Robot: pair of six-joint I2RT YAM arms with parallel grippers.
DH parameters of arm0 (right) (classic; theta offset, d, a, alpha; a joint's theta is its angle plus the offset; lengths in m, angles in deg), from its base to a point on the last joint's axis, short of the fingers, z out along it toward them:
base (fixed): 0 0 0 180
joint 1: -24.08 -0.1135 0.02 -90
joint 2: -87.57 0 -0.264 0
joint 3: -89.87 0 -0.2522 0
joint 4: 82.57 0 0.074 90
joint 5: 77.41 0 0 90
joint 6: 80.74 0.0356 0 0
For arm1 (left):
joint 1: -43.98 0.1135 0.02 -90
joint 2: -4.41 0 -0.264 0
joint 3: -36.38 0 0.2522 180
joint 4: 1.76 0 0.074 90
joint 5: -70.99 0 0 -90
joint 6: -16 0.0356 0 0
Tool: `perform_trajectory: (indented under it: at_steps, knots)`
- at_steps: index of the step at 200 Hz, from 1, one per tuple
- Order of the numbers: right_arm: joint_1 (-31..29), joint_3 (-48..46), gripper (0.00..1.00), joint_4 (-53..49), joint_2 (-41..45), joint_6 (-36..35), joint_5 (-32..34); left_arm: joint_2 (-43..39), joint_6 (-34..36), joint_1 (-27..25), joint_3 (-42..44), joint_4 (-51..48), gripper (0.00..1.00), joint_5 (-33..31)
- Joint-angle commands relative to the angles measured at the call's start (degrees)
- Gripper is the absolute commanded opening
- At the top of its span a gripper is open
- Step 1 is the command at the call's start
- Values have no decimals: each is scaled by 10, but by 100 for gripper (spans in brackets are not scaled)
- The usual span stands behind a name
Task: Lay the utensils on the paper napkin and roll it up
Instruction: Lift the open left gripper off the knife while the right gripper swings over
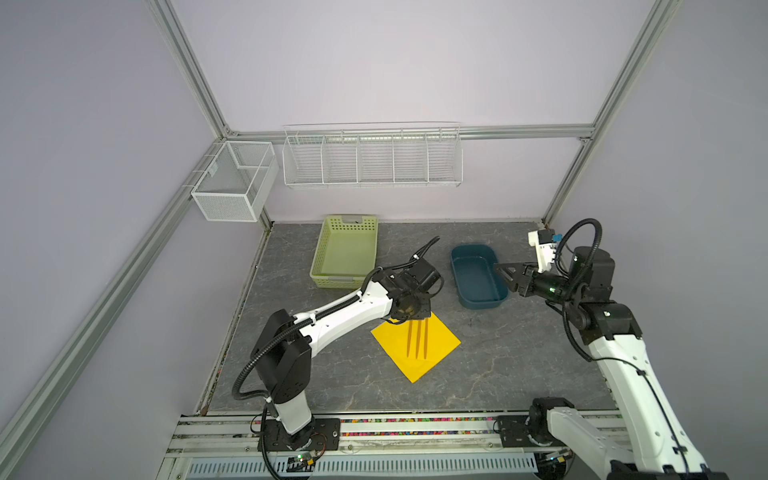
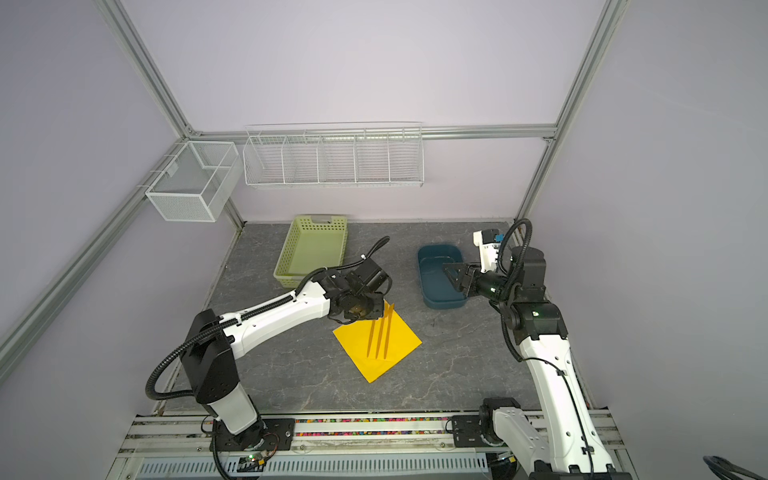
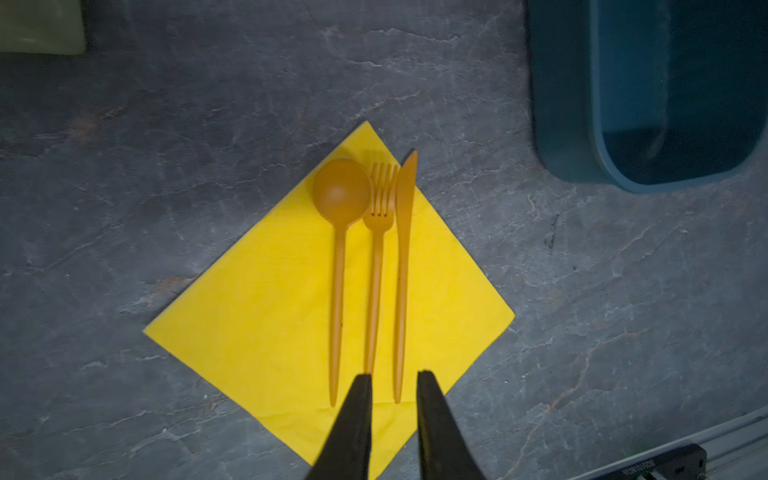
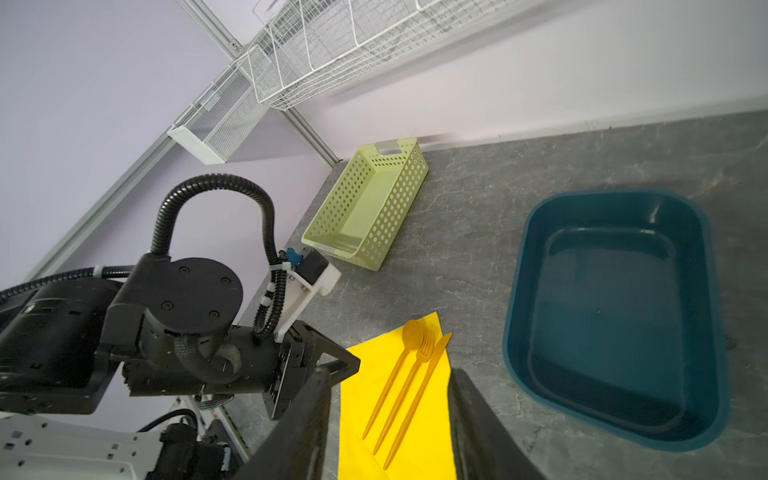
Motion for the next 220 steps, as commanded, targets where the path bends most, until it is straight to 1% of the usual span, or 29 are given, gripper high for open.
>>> perform_trajectory:
  at_steps: [1,27,31,35,70,101,120,158,164,176,183,192,197,207,220]
  knots:
    - [-23,-26,45,-20,-18,48,11,-12,29,31,26,2,20,6]
    - [-87,-38,42,-45,-42,57,60,-27,58,73,55,22,19,40]
    - [-88,-39,41,-48,-45,59,64,-29,63,80,62,27,18,47]
    - [-112,-41,40,-54,-52,62,72,-32,66,88,68,31,18,56]
    - [-178,-62,34,-72,-87,64,117,-55,101,147,112,52,16,107]
    - [-258,-67,34,-70,-106,29,140,-74,124,200,153,70,15,152]
    - [-307,-64,37,-69,-120,-22,158,-80,137,227,169,78,15,173]
    - [-406,-81,38,-25,-134,-208,181,-82,159,259,173,75,15,182]
    - [-420,-81,41,-15,-137,-235,185,-83,160,263,174,76,15,182]
    - [-449,-106,49,6,-147,-280,195,-83,163,270,176,80,15,183]
    - [-465,-113,51,16,-154,-303,197,-81,164,274,176,81,15,184]
    - [-484,-120,53,25,-164,-328,203,-79,166,278,176,84,15,186]
    - [-500,-126,54,33,-171,-345,220,-79,166,279,176,85,15,186]
    - [-524,-135,54,44,-182,-367,245,-78,166,284,176,90,15,189]
    - [-554,-146,55,54,-196,-407,261,-72,166,286,171,92,15,191]
